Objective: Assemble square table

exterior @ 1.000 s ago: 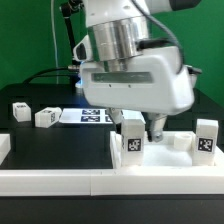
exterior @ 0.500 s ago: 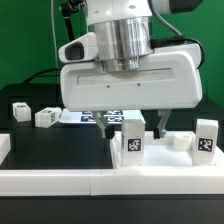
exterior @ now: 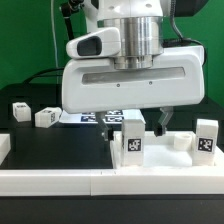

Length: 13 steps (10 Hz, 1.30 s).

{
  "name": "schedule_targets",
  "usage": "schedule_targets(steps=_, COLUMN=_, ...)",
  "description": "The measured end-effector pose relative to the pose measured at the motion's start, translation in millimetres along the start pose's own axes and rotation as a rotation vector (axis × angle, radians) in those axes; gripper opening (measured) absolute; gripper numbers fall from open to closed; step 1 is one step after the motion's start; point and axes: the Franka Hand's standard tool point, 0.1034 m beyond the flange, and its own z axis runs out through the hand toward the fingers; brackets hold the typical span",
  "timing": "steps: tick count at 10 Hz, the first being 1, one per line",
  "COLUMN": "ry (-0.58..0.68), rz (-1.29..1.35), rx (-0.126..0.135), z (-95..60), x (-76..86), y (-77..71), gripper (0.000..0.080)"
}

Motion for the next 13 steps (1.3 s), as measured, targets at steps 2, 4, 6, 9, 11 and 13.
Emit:
schedule_targets(steps=2, ry=0.000, rz=0.103, rx=0.004, z=0.0, x=0.0, y=-0.4, gripper=0.0447)
schedule_targets(steps=4, ry=0.000, rz=0.236, rx=0.003, z=0.0, x=-0.1, y=2.2, gripper=0.0292)
schedule_targets(steps=6, ry=0.010, rz=0.483, rx=0.008, z=0.4, x=-0.1, y=4.1, gripper=0.0292)
schedule_targets(steps=9, ry=0.021, rz=1.023, rx=0.076, z=0.7, x=-5.4, y=6.7, gripper=0.0292)
schedule_targets(steps=11, ry=0.001, rz=1.195, rx=0.107, z=1.0, x=-6.1, y=5.6, gripper=0.0293)
schedule_targets(steps=13, ry=-0.007, rz=1.314, rx=0.114, z=1.4, x=-6.2, y=5.2, gripper=0.0294)
